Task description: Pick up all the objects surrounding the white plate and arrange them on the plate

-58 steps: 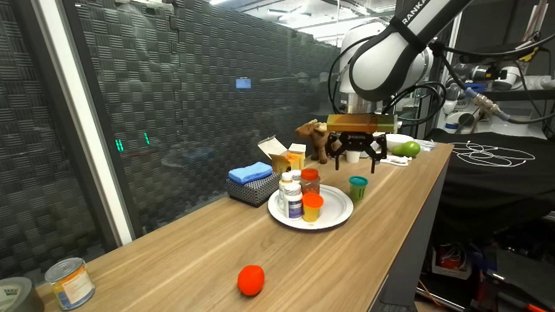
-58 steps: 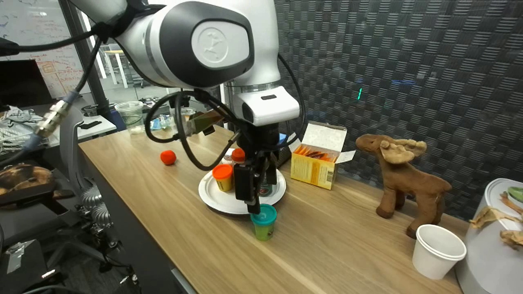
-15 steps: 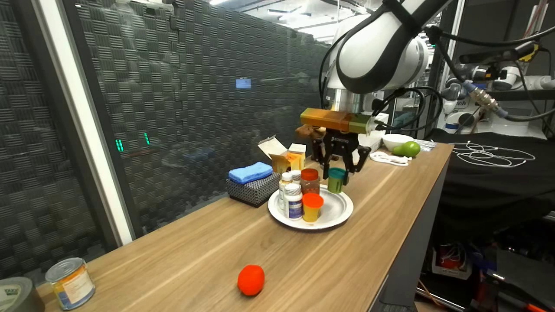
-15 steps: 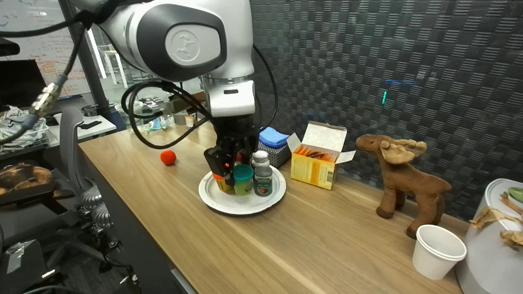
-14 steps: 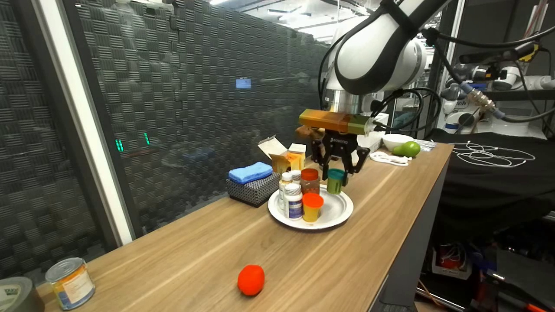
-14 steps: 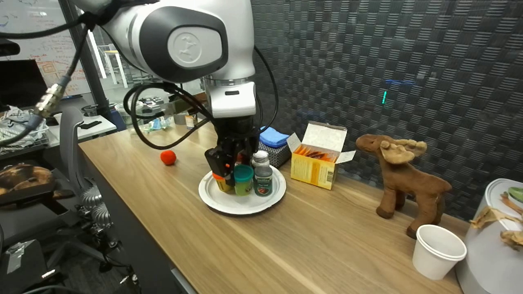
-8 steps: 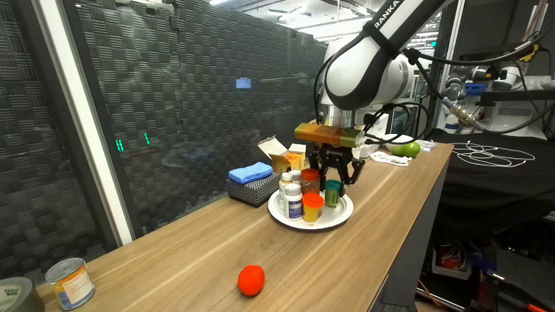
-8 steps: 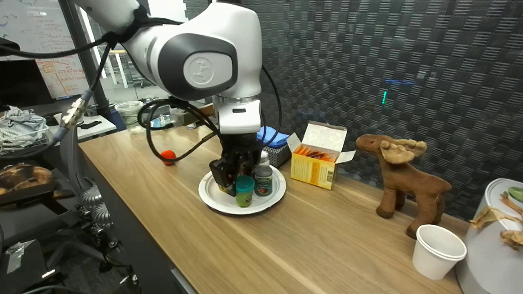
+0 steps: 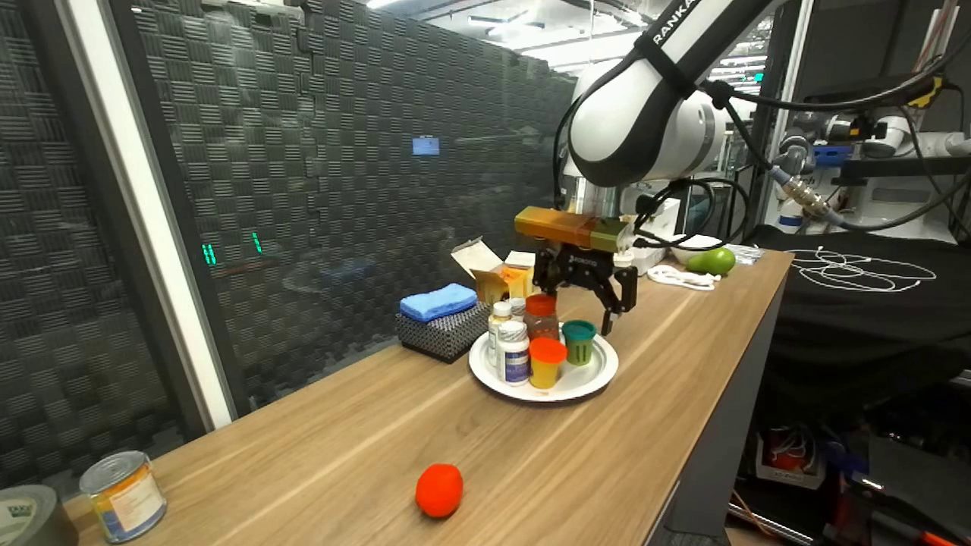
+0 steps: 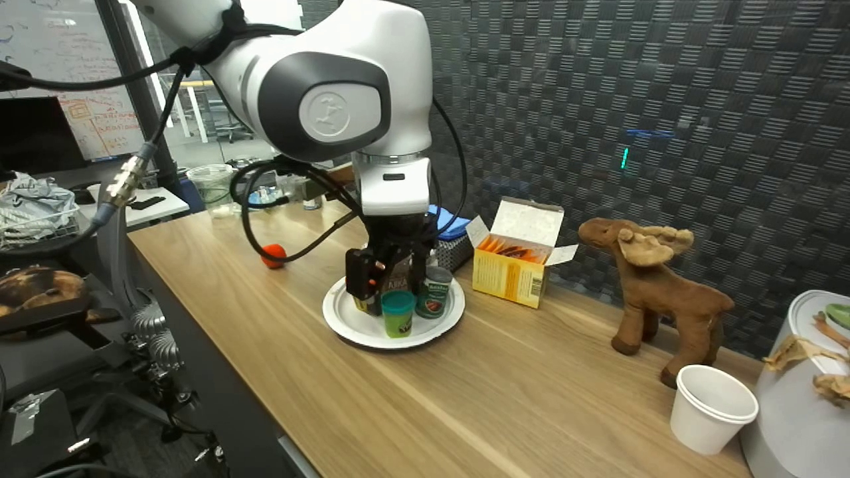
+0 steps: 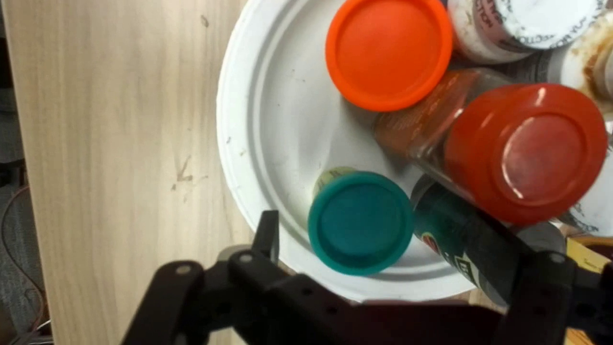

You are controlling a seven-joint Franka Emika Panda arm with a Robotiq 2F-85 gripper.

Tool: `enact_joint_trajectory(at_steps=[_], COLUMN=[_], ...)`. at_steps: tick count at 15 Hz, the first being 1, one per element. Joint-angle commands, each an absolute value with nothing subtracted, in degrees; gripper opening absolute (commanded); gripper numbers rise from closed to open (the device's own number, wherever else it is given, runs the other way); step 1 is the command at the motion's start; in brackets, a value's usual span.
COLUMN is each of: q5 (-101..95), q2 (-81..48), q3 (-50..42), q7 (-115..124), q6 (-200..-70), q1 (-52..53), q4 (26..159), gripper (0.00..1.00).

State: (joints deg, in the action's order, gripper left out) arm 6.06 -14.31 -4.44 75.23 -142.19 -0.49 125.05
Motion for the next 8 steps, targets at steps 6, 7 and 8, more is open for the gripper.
enact_joint_trajectory(at_steps=[6,7,8], q5=[-9.0,-11.7,-14.2], q2=[-5.3,-4.6,-3.7], q3=[-5.6,-4.9,-3.8], q7=[83.0,84.3,85.3], q6=[-142.0,-140.8,-139.8], q1=[3.1,3.9,4.8], q4=[126.3,125.8,125.5], gripper=[1.00,1.00,1.00])
